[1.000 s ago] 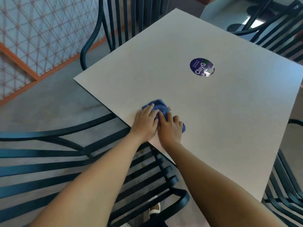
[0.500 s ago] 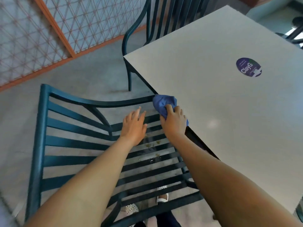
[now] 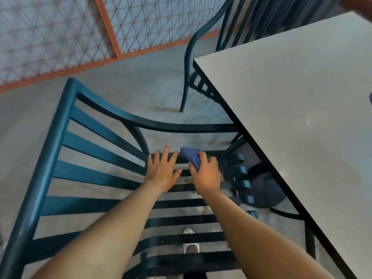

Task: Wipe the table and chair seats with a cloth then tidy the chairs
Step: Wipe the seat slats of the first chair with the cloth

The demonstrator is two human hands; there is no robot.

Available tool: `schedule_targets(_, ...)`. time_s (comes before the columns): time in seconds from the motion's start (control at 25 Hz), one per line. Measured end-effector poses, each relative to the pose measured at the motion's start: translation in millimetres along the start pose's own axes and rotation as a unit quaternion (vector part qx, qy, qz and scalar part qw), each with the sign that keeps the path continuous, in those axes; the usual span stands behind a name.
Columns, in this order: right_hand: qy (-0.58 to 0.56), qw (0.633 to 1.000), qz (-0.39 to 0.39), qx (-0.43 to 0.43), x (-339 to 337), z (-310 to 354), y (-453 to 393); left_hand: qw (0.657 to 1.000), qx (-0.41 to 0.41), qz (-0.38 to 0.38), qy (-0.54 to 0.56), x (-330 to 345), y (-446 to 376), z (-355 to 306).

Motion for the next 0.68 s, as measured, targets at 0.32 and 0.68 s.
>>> schedule_targets(0.32,0.018,0.996,0.086,-0.025,86,-11,-65,0.998,-0.033,-0.001,0.049,68,-63,27)
schedule_targets(0.68,0.084,0.990,0.087,-0.069,164,6,-100,0.996,-0.032,-0.027,0.076,131,-107,74)
Point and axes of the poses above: each hand's wrist, its own y-axis away from the middle knuckle, its own x-axis out of the palm, z = x × y, the point moved 4 cm from there along -y, towards the middle knuckle, and after that the axes turned 8 degrees about y, right-handed, at the moved point
